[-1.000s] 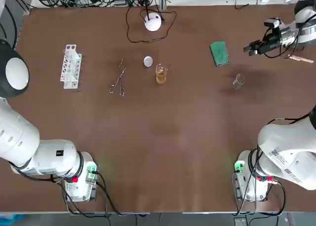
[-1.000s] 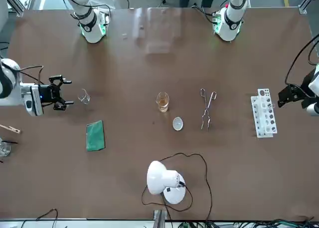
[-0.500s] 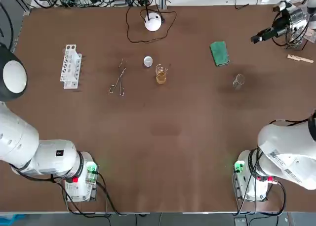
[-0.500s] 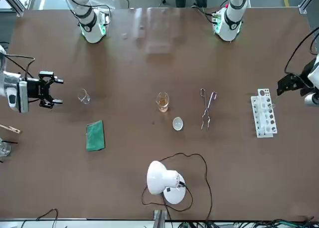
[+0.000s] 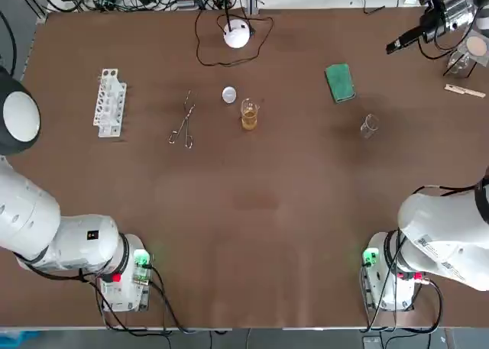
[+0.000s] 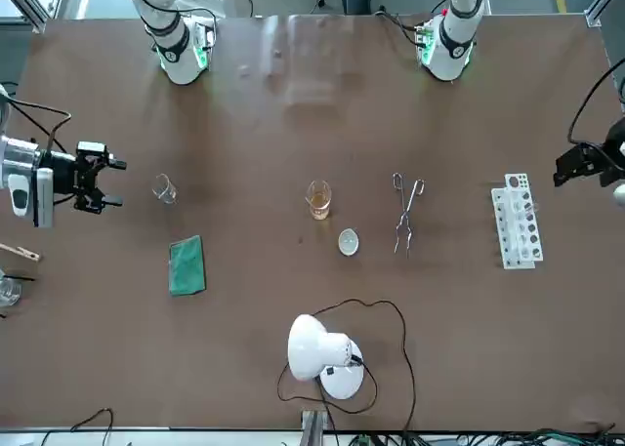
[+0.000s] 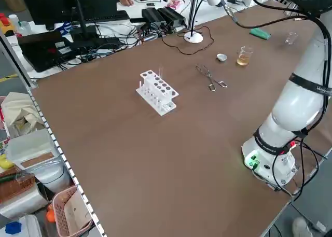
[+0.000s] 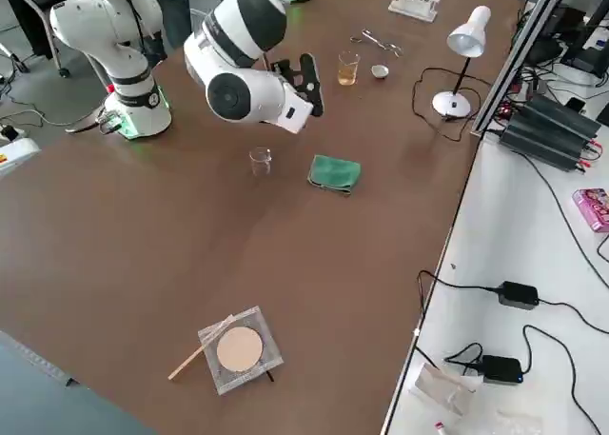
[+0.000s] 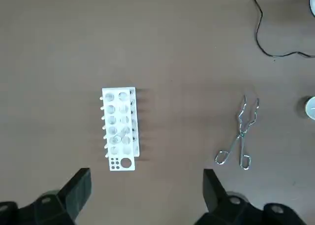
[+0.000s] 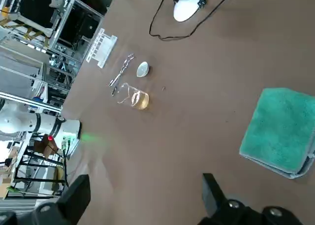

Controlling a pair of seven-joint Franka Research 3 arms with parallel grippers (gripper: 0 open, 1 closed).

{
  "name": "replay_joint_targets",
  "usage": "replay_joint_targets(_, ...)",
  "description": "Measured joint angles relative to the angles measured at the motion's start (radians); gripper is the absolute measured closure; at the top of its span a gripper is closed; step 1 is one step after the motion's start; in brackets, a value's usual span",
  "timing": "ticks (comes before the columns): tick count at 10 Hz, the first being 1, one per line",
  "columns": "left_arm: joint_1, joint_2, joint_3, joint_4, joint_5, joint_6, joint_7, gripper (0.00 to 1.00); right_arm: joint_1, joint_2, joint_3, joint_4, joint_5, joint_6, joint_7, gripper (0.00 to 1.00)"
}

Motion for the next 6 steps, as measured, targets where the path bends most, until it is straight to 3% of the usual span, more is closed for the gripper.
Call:
replay_joint_targets(2, 0.005, -0.002, 0.0, 0.018, 0.0, 0.0, -0.001, 0.0, 0.048, -0.022, -0.005, 0.022, -0.026, 0.0, 0.099, 0.0)
replay_joint_targets(3, 0.011, -0.002, 0.001, 0.021, 0.0, 0.0, 0.0, 0.0, 0.12, -0.037, -0.052, 0.024, -0.041, 0.007, 0.141, 0.0)
replay_joint_targets(5, 0.038, -0.003, 0.001, 0.022, 0.0, 0.0, 0.001, 0.0, 0.4, -0.063, -0.314, 0.033, -0.086, 0.026, 0.242, 0.0)
replay_joint_targets(6, 0.05, -0.003, 0.001, 0.022, 0.0, -0.001, 0.004, 0.0, 0.483, -0.071, -0.384, 0.051, -0.128, 0.027, 0.318, 0.0)
